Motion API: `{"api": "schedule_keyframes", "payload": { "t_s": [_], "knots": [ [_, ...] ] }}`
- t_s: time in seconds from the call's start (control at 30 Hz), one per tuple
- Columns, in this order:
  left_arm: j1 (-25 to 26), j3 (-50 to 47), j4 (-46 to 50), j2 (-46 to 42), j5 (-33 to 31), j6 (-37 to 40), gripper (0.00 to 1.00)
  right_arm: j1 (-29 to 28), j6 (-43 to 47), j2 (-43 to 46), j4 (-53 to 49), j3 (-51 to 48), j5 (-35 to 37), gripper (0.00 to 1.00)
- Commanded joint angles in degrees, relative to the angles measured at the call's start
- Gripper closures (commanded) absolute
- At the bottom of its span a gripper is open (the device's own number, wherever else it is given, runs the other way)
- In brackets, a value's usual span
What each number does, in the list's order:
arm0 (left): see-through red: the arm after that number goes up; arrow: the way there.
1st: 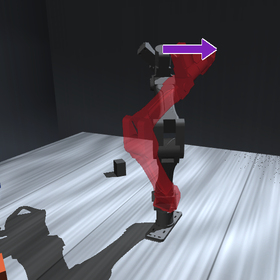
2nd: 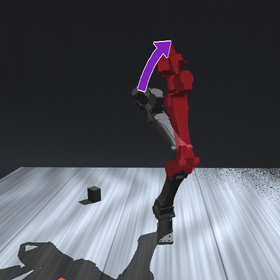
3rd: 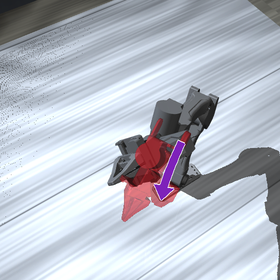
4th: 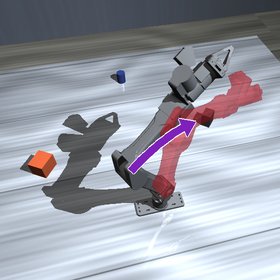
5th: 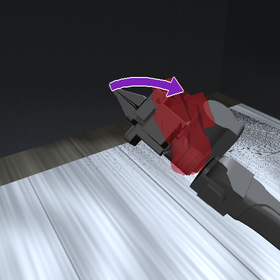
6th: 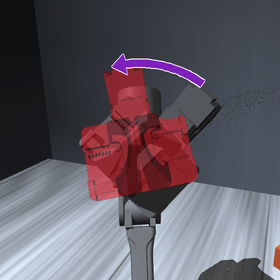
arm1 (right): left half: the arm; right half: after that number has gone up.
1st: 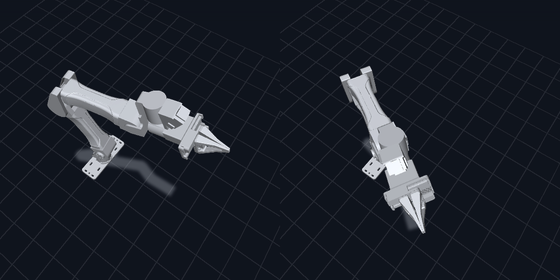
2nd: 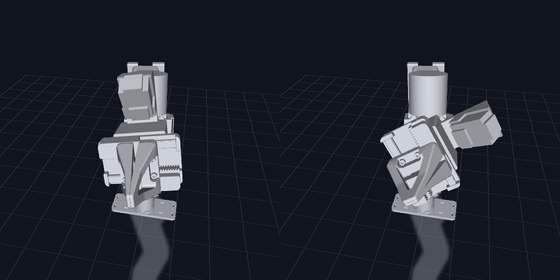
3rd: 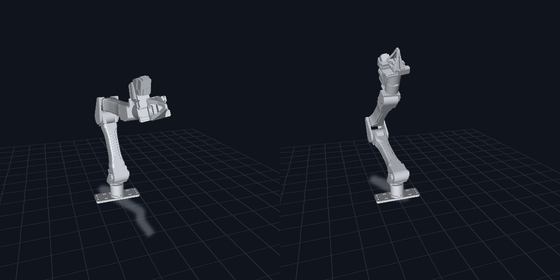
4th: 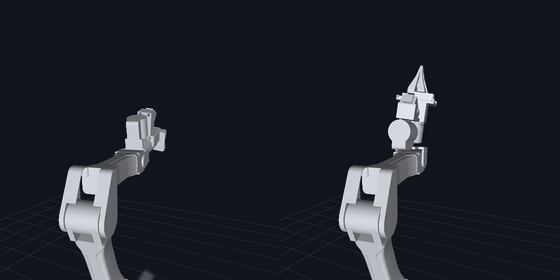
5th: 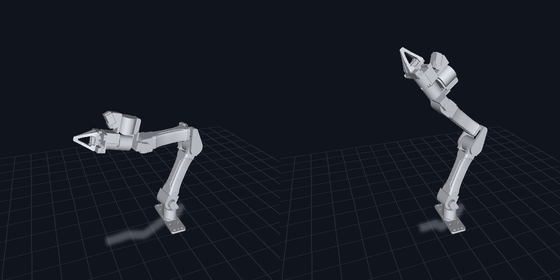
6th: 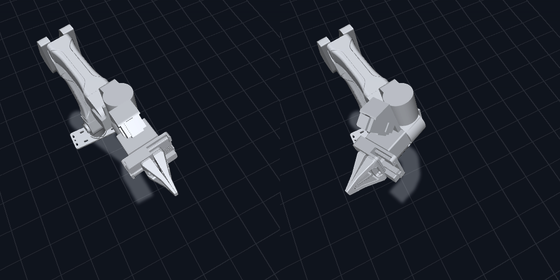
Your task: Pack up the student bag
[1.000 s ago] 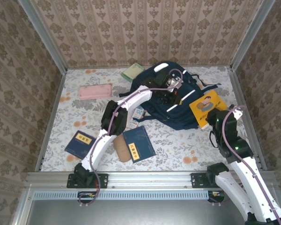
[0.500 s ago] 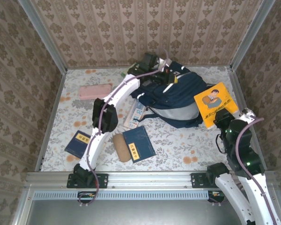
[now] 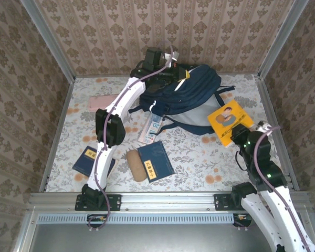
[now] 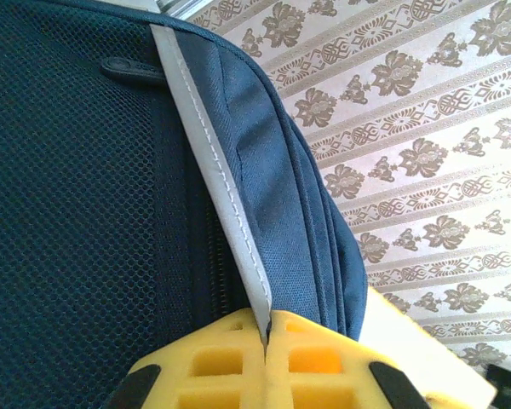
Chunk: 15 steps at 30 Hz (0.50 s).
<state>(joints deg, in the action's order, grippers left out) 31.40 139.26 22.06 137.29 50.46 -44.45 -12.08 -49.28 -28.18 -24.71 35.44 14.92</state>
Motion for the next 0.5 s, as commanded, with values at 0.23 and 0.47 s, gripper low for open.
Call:
{"api": "schedule_keyframes", "payload": {
  "t_s": [0.23, 0.47],
  "knots": [
    [-1.5, 1.0, -9.9, -5.1, 5.3, -3.3, 1.00, 8.1, -11.3, -21.4, 47.0, -6.8, -26.6, 1.00],
    [-2.0, 0.8, -11.1, -5.1, 5.6, -4.1, 1.00, 10.3, -21.8, -49.2, 71.1, 0.0, -38.5, 1.00]
  ]
}}
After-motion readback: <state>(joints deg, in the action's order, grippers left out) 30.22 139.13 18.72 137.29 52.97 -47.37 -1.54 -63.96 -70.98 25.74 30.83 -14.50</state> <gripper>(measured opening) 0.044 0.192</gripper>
